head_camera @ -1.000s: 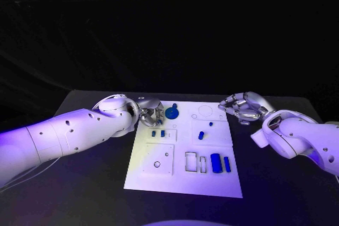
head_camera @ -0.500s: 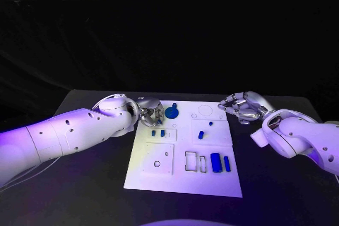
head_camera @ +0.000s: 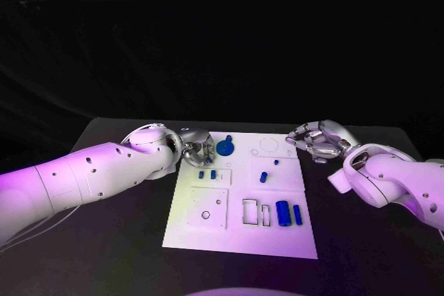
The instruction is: Assemble the parts on the task board
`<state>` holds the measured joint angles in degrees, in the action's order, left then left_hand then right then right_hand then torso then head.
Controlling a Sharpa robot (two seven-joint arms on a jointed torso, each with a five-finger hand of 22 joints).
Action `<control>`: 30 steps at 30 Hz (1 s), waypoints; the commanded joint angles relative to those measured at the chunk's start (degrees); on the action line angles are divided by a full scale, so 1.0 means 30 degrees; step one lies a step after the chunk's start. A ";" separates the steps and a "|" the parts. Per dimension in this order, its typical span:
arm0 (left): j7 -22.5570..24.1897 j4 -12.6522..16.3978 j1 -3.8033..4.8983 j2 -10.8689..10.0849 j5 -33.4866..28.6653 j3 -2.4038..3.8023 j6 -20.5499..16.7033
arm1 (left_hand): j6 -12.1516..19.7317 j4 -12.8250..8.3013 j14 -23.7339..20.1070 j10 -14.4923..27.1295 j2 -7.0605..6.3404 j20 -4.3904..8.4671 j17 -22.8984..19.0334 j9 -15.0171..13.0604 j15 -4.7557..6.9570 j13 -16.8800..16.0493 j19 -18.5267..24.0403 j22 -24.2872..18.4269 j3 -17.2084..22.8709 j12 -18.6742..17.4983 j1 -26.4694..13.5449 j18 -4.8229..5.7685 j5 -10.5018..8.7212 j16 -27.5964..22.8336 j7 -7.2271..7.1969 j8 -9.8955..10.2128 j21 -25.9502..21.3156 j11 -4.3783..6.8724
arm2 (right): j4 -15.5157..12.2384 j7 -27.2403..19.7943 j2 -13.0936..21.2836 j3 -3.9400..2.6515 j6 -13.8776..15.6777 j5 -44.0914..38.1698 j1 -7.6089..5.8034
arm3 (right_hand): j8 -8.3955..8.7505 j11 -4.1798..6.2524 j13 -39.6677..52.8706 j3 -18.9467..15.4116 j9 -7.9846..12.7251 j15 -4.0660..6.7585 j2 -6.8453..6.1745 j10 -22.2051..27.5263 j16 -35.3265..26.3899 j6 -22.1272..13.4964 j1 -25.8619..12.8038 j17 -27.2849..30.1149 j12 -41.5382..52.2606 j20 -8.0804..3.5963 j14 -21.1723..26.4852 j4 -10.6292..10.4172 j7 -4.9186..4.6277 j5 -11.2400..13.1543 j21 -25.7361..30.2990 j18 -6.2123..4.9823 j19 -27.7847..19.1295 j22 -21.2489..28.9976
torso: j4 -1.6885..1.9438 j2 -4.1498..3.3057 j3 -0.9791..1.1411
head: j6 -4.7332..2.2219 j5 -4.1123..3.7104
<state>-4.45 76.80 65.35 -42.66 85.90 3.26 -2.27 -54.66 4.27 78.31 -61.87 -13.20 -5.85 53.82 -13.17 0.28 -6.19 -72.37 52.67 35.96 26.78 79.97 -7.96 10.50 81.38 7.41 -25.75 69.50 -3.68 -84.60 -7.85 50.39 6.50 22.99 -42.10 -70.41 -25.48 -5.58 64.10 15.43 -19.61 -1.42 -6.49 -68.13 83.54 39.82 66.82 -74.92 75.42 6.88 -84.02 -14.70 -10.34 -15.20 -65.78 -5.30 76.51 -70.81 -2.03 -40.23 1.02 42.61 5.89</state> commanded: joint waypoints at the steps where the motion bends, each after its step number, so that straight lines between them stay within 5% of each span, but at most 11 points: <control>1: 0.0180 -0.0018 -0.0039 0.0094 -0.0215 -0.0020 0.0100 | -0.0108 0.0047 0.0105 -0.0129 0.0080 0.0035 -0.0017 -0.0025 0.0034 -0.0006 0.0010 -0.0017 -0.0071 -0.0112 -0.0175 0.0162 -0.0071 0.0022 -0.0013 0.0086 -0.0007 0.0026 | 0.0002 -0.0123 -0.0023 0.0000 -0.0149 -0.0057 0.0016 | -0.0091 0.0002 0.0022 0.0030 0.0021 0.0114 0.0116 0.0144 -0.0071 -0.0089 0.0014 -0.0083 -0.0115 0.0035 -0.0799 -0.0122 -0.0015 -0.0045 0.0061 -0.0178 -0.0135 0.0019 | -0.0037 -0.0003 0.0008 | -0.0035 0.0019; 30: -0.0340 -0.0035 -0.0033 0.0238 -0.0216 -0.0026 0.0618 | -0.0015 0.0059 -0.0060 -0.0095 0.0070 0.0046 -0.0371 -0.0042 0.0010 0.0007 0.0233 -0.0397 -0.0112 -0.0354 -0.0223 0.0092 -0.0076 -0.0083 0.0033 0.0287 -0.0244 -0.0023 | 0.0044 -0.0114 -0.0031 0.0000 -0.0166 -0.0044 0.0022 | -0.0091 0.0002 0.0022 0.0030 0.0021 0.0114 0.0116 0.0144 -0.0071 -0.0089 0.0014 -0.0083 -0.0115 0.0035 -0.0799 -0.0122 -0.0015 -0.0045 0.0061 -0.0178 -0.0135 0.0019 | 0.0026 -0.0017 -0.0013 | -0.0006 -0.0031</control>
<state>-4.91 76.62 65.31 -42.02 85.58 3.22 -1.82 -54.70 4.44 78.31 -62.07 -12.97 -5.66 52.90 -13.24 0.28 -6.20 -72.12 51.68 35.79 26.01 79.74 -7.97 10.49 81.38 7.46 -25.12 68.98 -3.48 -84.45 -7.83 50.34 6.50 22.99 -42.09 -70.38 -25.48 -5.59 64.10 15.43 -19.61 -1.42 -6.49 -68.13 83.54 39.82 66.82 -74.91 75.42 6.88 -84.02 -14.70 -10.34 -15.20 -65.78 -5.29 76.51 -70.81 -1.98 -40.28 0.98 42.60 5.76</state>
